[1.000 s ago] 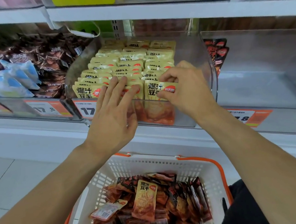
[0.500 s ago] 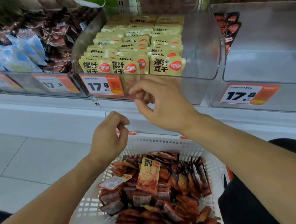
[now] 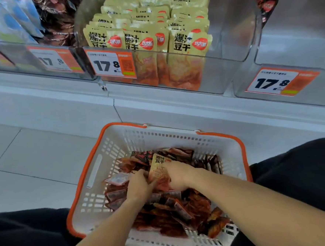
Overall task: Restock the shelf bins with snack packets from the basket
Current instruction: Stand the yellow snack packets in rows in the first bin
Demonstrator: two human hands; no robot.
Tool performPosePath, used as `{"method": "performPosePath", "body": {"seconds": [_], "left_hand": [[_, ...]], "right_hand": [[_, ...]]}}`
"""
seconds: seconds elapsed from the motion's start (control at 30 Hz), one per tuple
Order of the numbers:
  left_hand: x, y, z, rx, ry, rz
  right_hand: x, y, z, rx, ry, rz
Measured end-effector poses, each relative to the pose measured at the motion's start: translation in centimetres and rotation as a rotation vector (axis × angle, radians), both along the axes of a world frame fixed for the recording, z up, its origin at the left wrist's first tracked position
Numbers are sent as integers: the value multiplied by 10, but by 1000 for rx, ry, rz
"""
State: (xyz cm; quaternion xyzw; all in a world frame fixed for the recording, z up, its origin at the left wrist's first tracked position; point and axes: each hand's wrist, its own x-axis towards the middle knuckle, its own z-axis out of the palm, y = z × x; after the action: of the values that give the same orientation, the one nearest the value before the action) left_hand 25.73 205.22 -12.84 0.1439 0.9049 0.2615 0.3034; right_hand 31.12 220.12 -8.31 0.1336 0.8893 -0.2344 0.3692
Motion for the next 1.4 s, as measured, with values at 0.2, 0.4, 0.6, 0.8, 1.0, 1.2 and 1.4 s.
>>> {"method": "performPosePath", "body": {"seconds": [0.2, 0.4, 0.6, 0.8, 1.0, 1.2, 1.4], "left_hand": [[-28, 6, 16, -101, -230, -76], [-72, 11, 78, -110, -265, -218], [-126, 20, 170, -115, -71, -546], [-126, 22, 225, 208, 149, -640], [-100, 40, 261, 601, 211, -534], [-85, 60, 268, 745, 749, -251], [-109, 81, 253, 536, 967, -380]], "right_hand": [[-8, 8, -4, -97, -51, -208], [-41, 15, 35, -75, 57, -261], [-60, 24, 123, -143, 425, -338], [-49, 44, 212, -64, 799, -334], [-17, 68, 259, -187, 1038, -317], [-8, 89, 283, -66, 1653, -392], [-21, 112, 271, 8, 1691, -418]]}}
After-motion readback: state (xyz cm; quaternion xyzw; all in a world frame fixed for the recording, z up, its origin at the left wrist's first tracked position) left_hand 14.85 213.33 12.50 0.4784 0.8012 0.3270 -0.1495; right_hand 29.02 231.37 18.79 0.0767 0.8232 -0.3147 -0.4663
